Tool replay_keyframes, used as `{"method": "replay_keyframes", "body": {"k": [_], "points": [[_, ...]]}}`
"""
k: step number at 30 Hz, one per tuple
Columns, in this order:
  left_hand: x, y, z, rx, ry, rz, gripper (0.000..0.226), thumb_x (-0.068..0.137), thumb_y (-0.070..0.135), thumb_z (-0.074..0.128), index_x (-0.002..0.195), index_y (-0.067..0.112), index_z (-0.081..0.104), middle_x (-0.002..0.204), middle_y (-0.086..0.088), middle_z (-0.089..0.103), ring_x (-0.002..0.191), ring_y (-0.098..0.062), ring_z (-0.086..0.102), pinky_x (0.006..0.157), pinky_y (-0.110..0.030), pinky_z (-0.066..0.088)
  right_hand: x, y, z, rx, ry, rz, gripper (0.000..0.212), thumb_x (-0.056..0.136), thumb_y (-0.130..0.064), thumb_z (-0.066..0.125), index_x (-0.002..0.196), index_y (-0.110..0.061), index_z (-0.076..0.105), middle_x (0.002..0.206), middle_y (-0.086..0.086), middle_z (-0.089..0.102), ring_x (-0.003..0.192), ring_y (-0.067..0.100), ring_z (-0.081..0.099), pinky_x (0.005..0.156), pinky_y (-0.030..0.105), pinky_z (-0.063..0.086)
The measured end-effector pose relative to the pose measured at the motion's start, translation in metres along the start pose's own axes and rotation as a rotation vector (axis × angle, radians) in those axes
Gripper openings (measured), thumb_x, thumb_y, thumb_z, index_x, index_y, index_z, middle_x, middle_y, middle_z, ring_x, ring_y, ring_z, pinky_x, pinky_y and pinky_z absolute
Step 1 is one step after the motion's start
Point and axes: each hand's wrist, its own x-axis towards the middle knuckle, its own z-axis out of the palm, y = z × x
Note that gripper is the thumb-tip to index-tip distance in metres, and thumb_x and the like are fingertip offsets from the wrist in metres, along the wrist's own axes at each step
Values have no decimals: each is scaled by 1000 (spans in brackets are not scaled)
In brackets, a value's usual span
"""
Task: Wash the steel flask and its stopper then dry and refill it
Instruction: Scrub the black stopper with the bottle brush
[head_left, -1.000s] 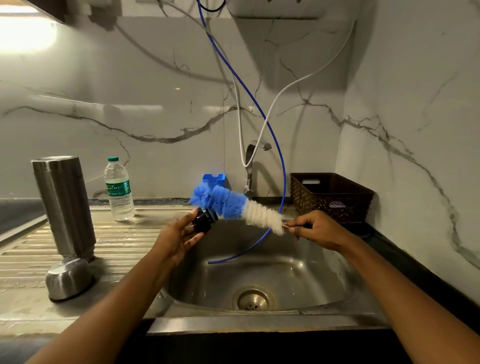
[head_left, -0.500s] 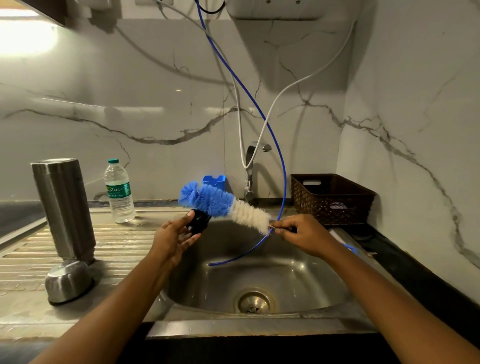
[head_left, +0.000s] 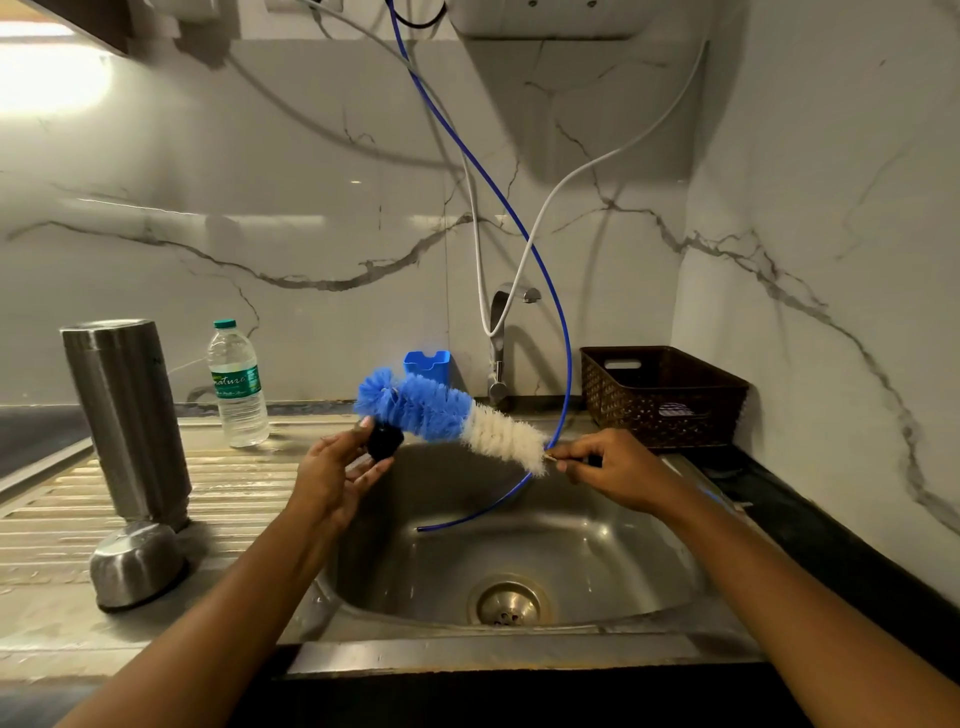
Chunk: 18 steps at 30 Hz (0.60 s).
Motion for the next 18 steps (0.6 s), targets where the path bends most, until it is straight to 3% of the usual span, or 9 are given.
{"method": "replay_keyframes", "body": {"k": [4,8,14,18], "points": [[-4,-3,6,-5,-25,21,36,88,14,62,120,5,48,112,-18,61,92,-27,65,60,-29,60,5,-4,8,38,4,0,27,88,-19,63,115,-19,67,92,5,72,85,16,66,80,27,51],[2,4,-4,-76,17,17,26,88,17,64,109,8,51,121,-22,59,104,-32,62,67,-33,60,-1,7,-6,59,-22,38,25,88,-13,63,112,-16,68,86,4,71,79,11,63,75,22,50],[-2,-2,4,-61,-33,29,49,89,17,61,132,0,46,118,-19,61,100,-29,64,59,-27,58,3,1,8,83,-6,31,26,89,-17,62,115,-19,66,95,4,72,86,17,64,80,30,50],[-2,0,2,-124,-38,6,43,89,18,61,127,3,50,120,-18,59,103,-29,62,61,-28,58,-2,11,-2,107,-5,63,27,89,-14,63,115,-18,66,85,-15,65,81,4,60,74,17,46]]}}
